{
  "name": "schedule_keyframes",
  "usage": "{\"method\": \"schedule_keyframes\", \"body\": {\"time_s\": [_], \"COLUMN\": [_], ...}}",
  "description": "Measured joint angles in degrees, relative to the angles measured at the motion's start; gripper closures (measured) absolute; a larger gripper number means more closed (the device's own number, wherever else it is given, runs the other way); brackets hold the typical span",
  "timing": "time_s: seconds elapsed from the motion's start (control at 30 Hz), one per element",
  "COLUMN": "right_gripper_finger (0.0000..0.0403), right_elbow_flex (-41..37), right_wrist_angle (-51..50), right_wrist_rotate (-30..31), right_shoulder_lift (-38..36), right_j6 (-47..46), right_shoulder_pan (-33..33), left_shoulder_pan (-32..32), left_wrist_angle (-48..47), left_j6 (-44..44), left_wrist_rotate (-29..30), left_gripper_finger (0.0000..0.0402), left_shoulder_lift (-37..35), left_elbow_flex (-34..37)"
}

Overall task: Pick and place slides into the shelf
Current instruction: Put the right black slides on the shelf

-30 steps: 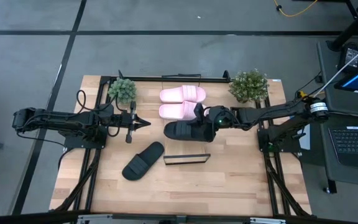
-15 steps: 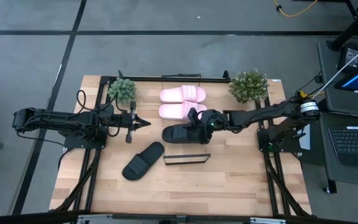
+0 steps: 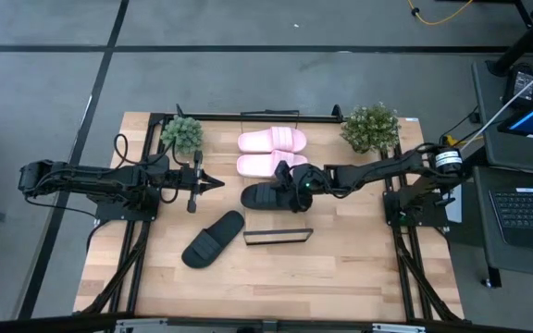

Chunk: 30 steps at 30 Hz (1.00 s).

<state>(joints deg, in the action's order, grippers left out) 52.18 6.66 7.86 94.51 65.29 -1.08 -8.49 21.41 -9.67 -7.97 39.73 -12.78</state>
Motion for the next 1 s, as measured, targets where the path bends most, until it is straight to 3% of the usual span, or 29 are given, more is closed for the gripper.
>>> {"method": "schedule_keyframes", "body": {"time_s": [1.0], "right_gripper_finger": [0.0391], "right_elbow_flex": [0.0], "right_wrist_angle": [3.0], "right_wrist_rotate": [3.1], "right_shoulder_lift": [0.5], "right_j6": [9.9], "right_shoulder_pan": [-0.7], "left_shoulder_pan": [0.0], "left_wrist_angle": [0.0], "left_j6": [0.0], "left_wrist_rotate": [0.0], "left_gripper_finger": [0.0401], "left_shoulder_lift": [0.0], "left_elbow_flex": [0.0]}}
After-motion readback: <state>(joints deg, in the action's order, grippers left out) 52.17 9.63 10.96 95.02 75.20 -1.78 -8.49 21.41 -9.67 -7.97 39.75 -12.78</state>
